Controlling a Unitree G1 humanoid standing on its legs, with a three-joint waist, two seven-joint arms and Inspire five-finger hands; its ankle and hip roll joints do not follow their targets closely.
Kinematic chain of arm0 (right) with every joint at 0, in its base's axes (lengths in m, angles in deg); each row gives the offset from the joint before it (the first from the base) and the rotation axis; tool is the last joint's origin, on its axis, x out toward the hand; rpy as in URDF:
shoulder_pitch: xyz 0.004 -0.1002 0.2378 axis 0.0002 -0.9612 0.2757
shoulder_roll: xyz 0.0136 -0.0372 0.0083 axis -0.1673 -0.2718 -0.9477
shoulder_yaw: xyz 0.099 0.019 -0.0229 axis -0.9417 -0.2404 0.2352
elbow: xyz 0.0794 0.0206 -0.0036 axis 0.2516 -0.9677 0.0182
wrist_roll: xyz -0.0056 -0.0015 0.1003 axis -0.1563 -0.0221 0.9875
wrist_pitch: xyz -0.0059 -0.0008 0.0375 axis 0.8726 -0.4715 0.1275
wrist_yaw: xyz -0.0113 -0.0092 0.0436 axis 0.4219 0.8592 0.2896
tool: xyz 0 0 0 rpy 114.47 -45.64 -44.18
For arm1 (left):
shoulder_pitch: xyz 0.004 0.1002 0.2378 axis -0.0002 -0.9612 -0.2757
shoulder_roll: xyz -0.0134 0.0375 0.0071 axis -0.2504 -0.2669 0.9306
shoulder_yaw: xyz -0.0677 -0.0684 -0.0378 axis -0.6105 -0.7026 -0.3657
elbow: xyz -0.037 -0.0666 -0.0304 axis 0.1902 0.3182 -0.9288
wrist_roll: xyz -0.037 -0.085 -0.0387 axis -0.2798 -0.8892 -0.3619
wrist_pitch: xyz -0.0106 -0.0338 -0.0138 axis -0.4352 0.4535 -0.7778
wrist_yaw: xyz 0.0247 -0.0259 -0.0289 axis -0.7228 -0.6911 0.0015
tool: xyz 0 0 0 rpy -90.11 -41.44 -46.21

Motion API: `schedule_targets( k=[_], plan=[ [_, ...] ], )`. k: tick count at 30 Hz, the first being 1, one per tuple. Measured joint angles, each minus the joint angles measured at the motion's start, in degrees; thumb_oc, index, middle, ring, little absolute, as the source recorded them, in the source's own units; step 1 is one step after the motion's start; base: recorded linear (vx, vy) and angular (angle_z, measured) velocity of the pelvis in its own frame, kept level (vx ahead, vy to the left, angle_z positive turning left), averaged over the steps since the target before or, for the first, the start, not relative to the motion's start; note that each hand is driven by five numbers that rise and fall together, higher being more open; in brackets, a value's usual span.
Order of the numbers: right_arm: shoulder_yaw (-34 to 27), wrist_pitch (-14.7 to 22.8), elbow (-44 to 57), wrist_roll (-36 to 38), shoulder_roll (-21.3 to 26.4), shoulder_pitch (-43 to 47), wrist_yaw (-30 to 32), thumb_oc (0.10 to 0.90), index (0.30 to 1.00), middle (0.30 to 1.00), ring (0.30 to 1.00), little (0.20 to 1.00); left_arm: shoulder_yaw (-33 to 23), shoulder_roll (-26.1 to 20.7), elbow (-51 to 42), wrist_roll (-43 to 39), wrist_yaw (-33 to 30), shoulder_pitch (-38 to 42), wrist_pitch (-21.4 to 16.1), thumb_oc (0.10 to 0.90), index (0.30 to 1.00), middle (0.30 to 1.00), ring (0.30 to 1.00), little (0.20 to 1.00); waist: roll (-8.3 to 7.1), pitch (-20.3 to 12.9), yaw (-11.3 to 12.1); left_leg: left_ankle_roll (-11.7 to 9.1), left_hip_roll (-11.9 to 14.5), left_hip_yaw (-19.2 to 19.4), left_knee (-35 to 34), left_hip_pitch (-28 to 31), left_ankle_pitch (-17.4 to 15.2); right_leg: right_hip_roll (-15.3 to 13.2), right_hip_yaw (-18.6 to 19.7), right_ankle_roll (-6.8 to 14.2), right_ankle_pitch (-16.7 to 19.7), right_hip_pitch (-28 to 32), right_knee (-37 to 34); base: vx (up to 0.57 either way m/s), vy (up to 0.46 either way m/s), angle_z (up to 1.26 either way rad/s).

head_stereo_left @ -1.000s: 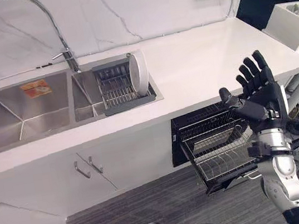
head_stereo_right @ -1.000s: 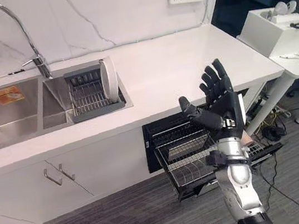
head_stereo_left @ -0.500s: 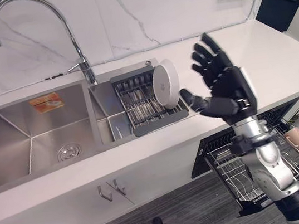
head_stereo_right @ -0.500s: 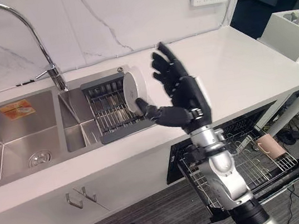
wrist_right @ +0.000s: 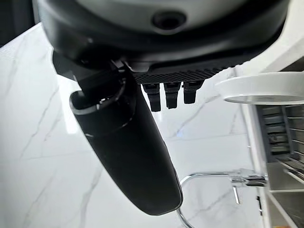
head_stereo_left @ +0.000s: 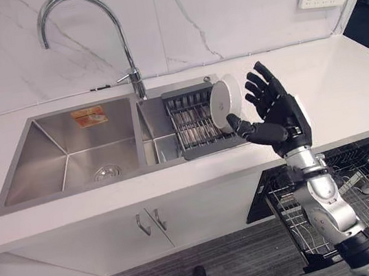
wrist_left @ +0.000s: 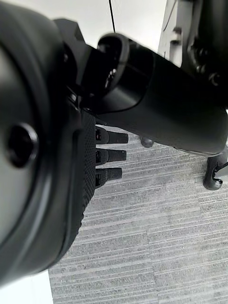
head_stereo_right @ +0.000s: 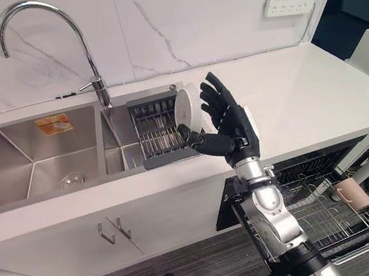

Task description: Place the dishes in the dishwasher.

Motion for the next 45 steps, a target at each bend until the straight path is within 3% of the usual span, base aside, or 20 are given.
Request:
schedule_targets(
  k=[9,15,26,38,45],
  plan=[
    [-2.0,0.0,-1.8,0.0,0.2,3.8,1.2,0.800,0.900,0.900,0.900,0.900,0.3,0.1,0.0,3.7,0.1,-0.3,-1.4,0.800,0.900,0.900,0.900,0.900,0.15,-1.1,1.2,-0.4,-0.7,-1.4,-0.1,0.4,0.7,-0.3,-1.2,0.3,-0.5,0.9,0.3,0.06,-0.001,0.09],
    [-2.4,-1.8,-6.7,-3.4,4.5,5.7,0.9,0.800,0.900,0.900,0.900,0.900,0.4,-0.4,-0.4,7.8,0.5,-1.5,-3.3,0.800,0.900,0.900,0.900,0.900,-0.45,-1.4,2.8,0.0,-0.9,-2.2,-0.1,-0.1,0.5,-0.4,-2.5,0.2,-0.9,1.3,0.4,0.04,0.004,0.10],
    [-8.4,-3.8,-18.1,-0.4,7.7,10.6,0.5,0.800,0.900,0.900,0.900,0.900,2.4,-1.7,-1.6,7.3,9.2,-3.0,-3.8,0.800,0.900,0.900,0.900,0.900,-0.96,-1.1,3.2,0.0,-1.7,-4.4,-0.3,-1.9,1.2,-0.5,-4.4,0.1,-1.0,0.6,0.6,0.02,0.010,0.12],
    [-11.4,-3.7,-27.1,1.0,10.8,16.2,2.9,0.800,0.900,0.900,0.900,0.900,2.7,-2.1,-1.7,5.4,10.2,-2.4,-4.1,0.800,0.900,0.900,0.900,0.900,-1.72,0.8,3.2,0.2,-2.7,-4.7,-0.1,-1.4,1.3,-0.8,-5.4,0.7,-0.7,2.4,-0.9,0.02,0.012,0.04],
    [-11.2,-5.2,-36.9,5.5,10.9,20.4,2.5,0.800,0.900,0.900,0.900,0.900,2.8,-2.5,-2.2,5.5,9.6,-1.7,-3.6,0.800,0.900,0.900,0.900,0.900,-1.61,2.9,4.6,0.2,-2.9,-4.7,-0.1,-0.7,1.3,-1.0,-5.5,0.9,-0.6,3.5,-1.2,0.00,0.000,0.01]
  ],
)
